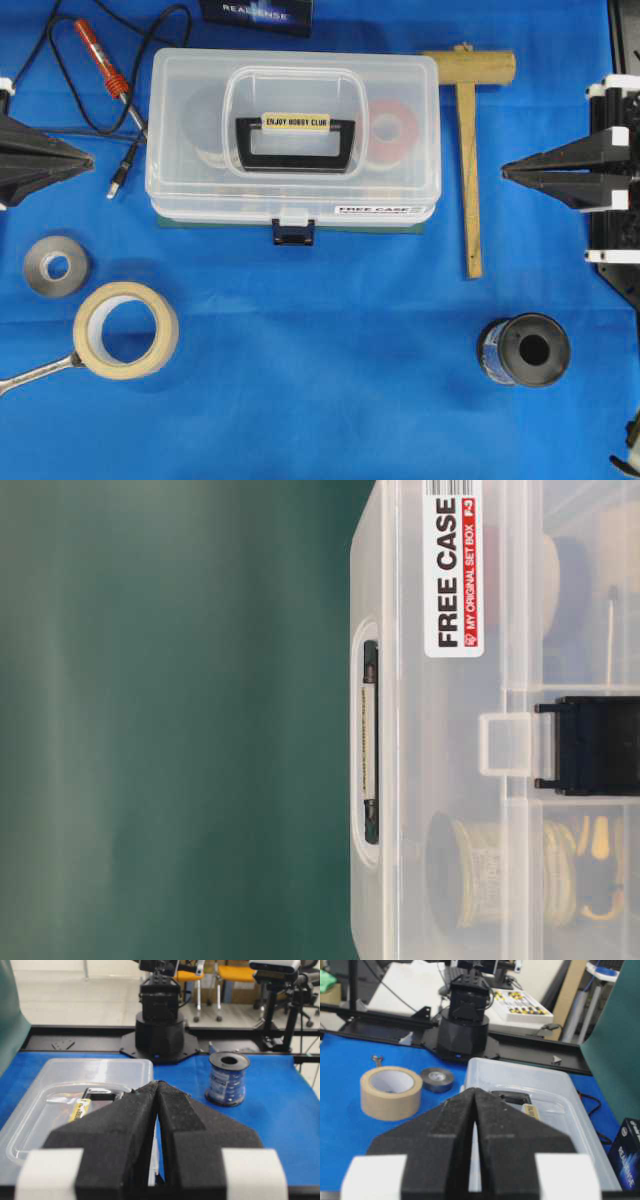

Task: Open the tool box with both arms.
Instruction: 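Move both grippers inward toward the left and right ends of the clear box lid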

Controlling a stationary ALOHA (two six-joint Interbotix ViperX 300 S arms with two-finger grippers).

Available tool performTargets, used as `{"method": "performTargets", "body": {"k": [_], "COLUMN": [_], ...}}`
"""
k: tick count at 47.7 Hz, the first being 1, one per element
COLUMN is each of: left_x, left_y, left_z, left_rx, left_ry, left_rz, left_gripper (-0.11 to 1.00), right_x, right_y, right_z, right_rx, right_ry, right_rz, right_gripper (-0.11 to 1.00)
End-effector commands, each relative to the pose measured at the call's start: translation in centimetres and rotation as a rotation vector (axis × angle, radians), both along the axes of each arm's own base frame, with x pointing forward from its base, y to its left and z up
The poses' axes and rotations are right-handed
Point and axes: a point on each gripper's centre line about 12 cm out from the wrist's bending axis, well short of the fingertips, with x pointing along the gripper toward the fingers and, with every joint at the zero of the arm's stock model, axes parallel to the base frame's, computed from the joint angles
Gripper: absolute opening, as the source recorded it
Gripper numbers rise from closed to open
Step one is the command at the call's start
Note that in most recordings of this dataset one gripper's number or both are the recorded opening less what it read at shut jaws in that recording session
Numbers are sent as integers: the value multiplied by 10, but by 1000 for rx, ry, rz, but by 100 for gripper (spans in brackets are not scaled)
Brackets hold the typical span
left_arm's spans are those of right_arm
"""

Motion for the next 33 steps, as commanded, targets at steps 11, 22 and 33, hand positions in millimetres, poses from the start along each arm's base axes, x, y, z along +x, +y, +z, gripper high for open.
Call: {"method": "performTargets", "body": {"k": [11, 22, 33], "left_x": [1, -2, -7], "left_y": [9, 20, 32], "left_z": [-7, -27, -52], "left_rx": [-1, -18, -35], "left_ry": [117, 253, 335], "left_rz": [45, 102, 164], "left_gripper": [0, 0, 30], "right_x": [3, 0, 0], "right_y": [-9, -24, -42], "right_z": [0, -20, -44], "right_rx": [4, 72, 135], "right_ry": [150, 295, 421], "right_rz": [-44, -126, -217], "right_gripper": [0, 0, 1]}}
